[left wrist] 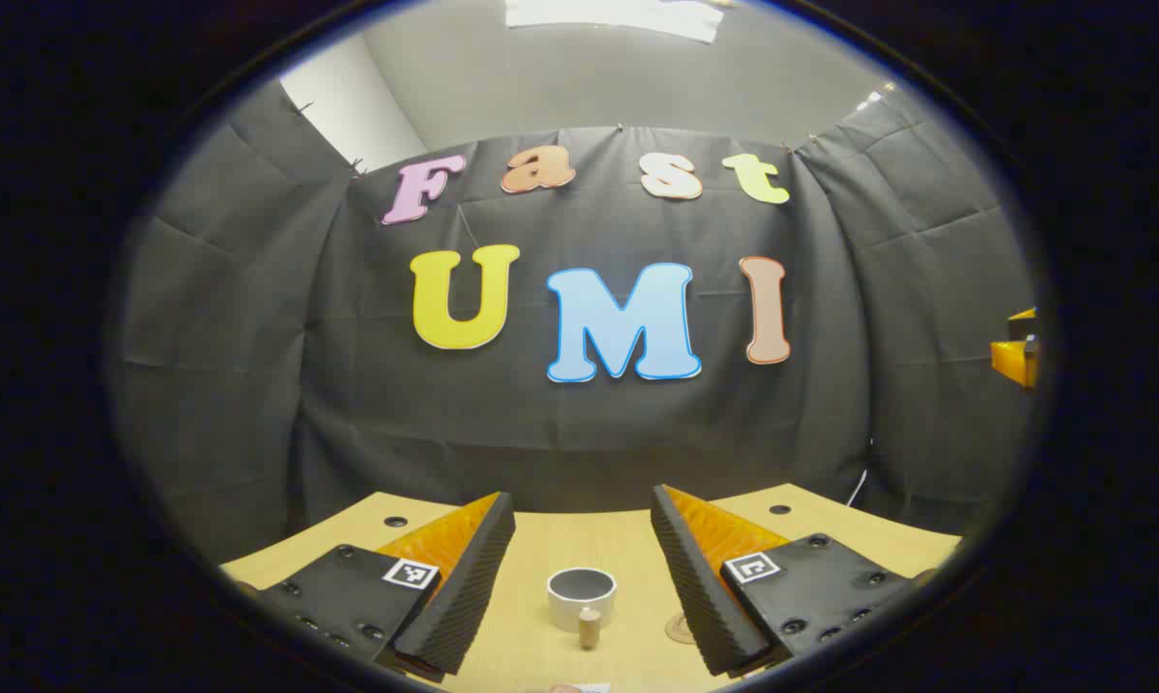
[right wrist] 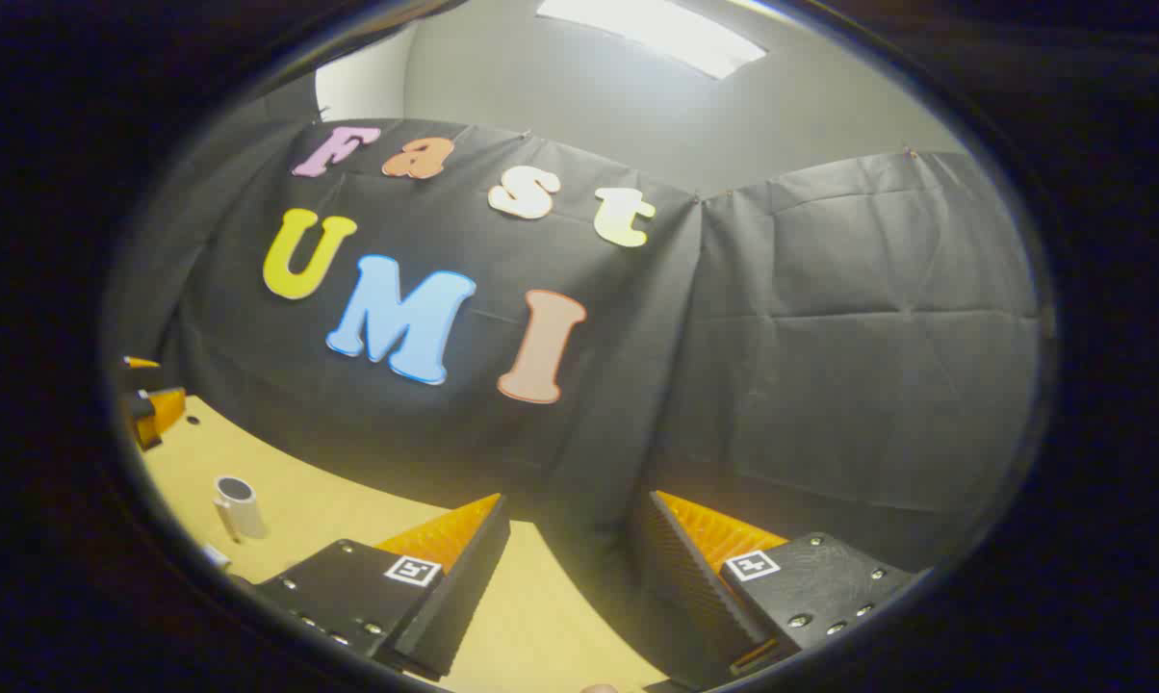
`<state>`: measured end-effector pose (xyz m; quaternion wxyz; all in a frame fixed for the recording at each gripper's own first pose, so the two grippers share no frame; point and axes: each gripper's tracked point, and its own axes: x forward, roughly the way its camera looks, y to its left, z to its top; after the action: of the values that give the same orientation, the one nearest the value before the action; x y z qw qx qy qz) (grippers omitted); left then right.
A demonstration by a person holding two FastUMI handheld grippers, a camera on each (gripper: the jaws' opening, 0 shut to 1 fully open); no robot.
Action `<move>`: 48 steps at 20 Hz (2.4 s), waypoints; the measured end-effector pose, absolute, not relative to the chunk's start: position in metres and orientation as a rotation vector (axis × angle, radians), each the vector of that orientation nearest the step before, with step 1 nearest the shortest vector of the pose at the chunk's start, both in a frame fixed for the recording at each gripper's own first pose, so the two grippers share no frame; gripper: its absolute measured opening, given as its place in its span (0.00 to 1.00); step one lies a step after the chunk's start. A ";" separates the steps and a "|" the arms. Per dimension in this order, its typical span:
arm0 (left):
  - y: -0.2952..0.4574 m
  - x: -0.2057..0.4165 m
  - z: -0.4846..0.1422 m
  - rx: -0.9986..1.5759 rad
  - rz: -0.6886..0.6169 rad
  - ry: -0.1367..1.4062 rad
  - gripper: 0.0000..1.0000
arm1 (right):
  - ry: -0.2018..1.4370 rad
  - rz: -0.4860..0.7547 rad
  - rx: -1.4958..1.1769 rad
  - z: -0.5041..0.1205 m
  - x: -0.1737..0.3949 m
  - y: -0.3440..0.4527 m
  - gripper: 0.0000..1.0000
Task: Put the toothbrush and toothpaste on the desktop into the cup, then pick up the cup and place it on the coaster on the desktop.
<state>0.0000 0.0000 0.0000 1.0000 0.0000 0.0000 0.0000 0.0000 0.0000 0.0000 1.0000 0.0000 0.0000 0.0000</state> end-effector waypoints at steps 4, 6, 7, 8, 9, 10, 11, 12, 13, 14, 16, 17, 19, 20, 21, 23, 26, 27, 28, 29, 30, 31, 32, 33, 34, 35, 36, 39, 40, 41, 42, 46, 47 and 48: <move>0.011 -0.007 -0.002 0.001 0.031 0.020 0.94 | -0.007 0.117 0.055 0.004 0.009 0.050 0.91; 0.014 -0.004 -0.008 0.005 0.043 0.049 0.94 | 0.014 0.159 0.089 0.000 0.013 0.069 0.91; 0.015 -0.004 -0.014 0.007 0.046 0.070 0.94 | 0.033 0.181 0.109 -0.003 0.014 0.078 0.92; 0.015 -0.004 -0.019 0.007 0.047 0.090 0.93 | 0.050 0.204 0.128 -0.005 0.015 0.088 0.92; 0.016 -0.005 -0.024 0.005 0.046 0.107 0.92 | 0.064 0.222 0.136 -0.007 0.017 0.095 0.91; 0.017 -0.006 -0.028 0.000 0.041 0.125 0.94 | 0.076 0.231 0.136 -0.011 0.017 0.099 0.91; 0.017 -0.006 -0.030 -0.004 0.037 0.137 0.94 | 0.078 0.239 0.129 -0.011 0.018 0.103 0.92; 0.016 -0.007 -0.033 -0.008 0.034 0.149 0.94 | 0.076 0.245 0.122 -0.010 0.018 0.106 0.89; 0.014 -0.008 -0.036 -0.015 0.032 0.155 0.94 | 0.074 0.253 0.119 -0.009 0.017 0.109 0.89; 0.013 -0.009 -0.036 -0.021 0.031 0.156 0.94 | 0.071 0.260 0.119 -0.008 0.017 0.112 0.92; 0.015 -0.012 -0.033 -0.022 0.033 0.147 0.92 | 0.070 0.271 0.124 -0.007 0.018 0.118 0.91; 0.015 -0.011 -0.030 -0.018 0.035 0.143 0.92 | 0.072 0.279 0.130 -0.007 0.017 0.121 0.92; 0.012 -0.009 -0.027 -0.015 0.030 0.136 0.92 | 0.073 0.294 0.137 -0.006 0.016 0.127 0.91; 0.010 -0.008 -0.027 -0.013 0.025 0.139 0.92 | 0.074 0.302 0.137 -0.007 0.015 0.129 0.91; 0.010 -0.008 -0.028 -0.010 0.020 0.146 0.94 | 0.078 0.310 0.138 -0.008 0.015 0.132 0.91; 0.007 -0.007 -0.037 -0.016 0.010 0.175 0.91 | 0.099 0.329 0.149 -0.012 0.012 0.138 0.92; 0.005 -0.011 -0.056 -0.044 -0.004 0.241 0.94 | 0.165 0.358 0.188 -0.026 0.009 0.148 0.91; 0.004 -0.013 -0.062 -0.050 -0.009 0.264 0.94 | 0.199 0.369 0.202 -0.033 0.008 0.153 0.91; 0.004 -0.015 -0.068 -0.054 -0.015 0.284 0.94 | 0.236 0.372 0.214 -0.040 0.006 0.156 0.92; 0.004 -0.015 -0.074 -0.051 -0.022 0.319 0.94 | 0.285 0.367 0.221 -0.051 0.006 0.159 0.92; 0.003 -0.014 -0.083 -0.050 -0.028 0.353 0.92 | 0.340 0.375 0.222 -0.062 0.004 0.165 0.92; 0.003 -0.017 -0.092 -0.057 -0.036 0.385 0.94 | 0.389 0.381 0.225 -0.072 0.001 0.170 0.92; 0.001 -0.018 -0.101 -0.069 -0.046 0.421 0.94 | 0.440 0.385 0.223 -0.084 -0.001 0.174 0.92; 0.000 -0.021 -0.113 -0.081 -0.053 0.467 0.94 | 0.489 0.397 0.220 -0.093 -0.003 0.180 0.92; 0.000 -0.024 -0.126 -0.083 -0.054 0.513 0.94 | 0.541 0.410 0.218 -0.107 -0.007 0.187 0.92; -0.001 -0.025 -0.136 -0.082 -0.058 0.556 0.93 | 0.592 0.424 0.222 -0.117 -0.011 0.192 0.89; -0.001 -0.029 -0.151 -0.076 -0.059 0.610 0.93 | 0.647 0.438 0.224 -0.129 -0.017 0.200 0.92; 0.001 -0.044 -0.191 -0.086 -0.051 0.782 0.93 | 0.800 0.473 0.203 -0.160 -0.037 0.215 0.92; 0.001 -0.049 -0.204 -0.092 -0.048 0.836 0.93 | 0.838 0.485 0.191 -0.168 -0.044 0.218 0.92; 0.002 -0.054 -0.216 -0.095 -0.050 0.878 0.93 | 0.870 0.496 0.180 -0.174 -0.049 0.220 0.92; 0.003 -0.058 -0.225 -0.089 -0.050 0.918 0.94 | 0.897 0.506 0.173 -0.182 -0.055 0.224 0.93; 0.003 -0.071 -0.255 -0.065 -0.048 1.067 0.94 | 1.006 0.541 0.147 -0.204 -0.069 0.240 0.93; 0.002 -0.079 -0.263 -0.071 -0.050 1.111 0.95 | 1.038 0.544 0.140 -0.211 -0.071 0.243 0.93; 0.003 -0.085 -0.270 -0.073 -0.052 1.157 0.94 | 1.070 0.549 0.131 -0.217 -0.075 0.247 0.93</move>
<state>-0.0852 0.0033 -0.2703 0.8364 -0.0344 0.5466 -0.0244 -0.0748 0.2465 -0.2173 0.8225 0.0618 0.5032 0.2579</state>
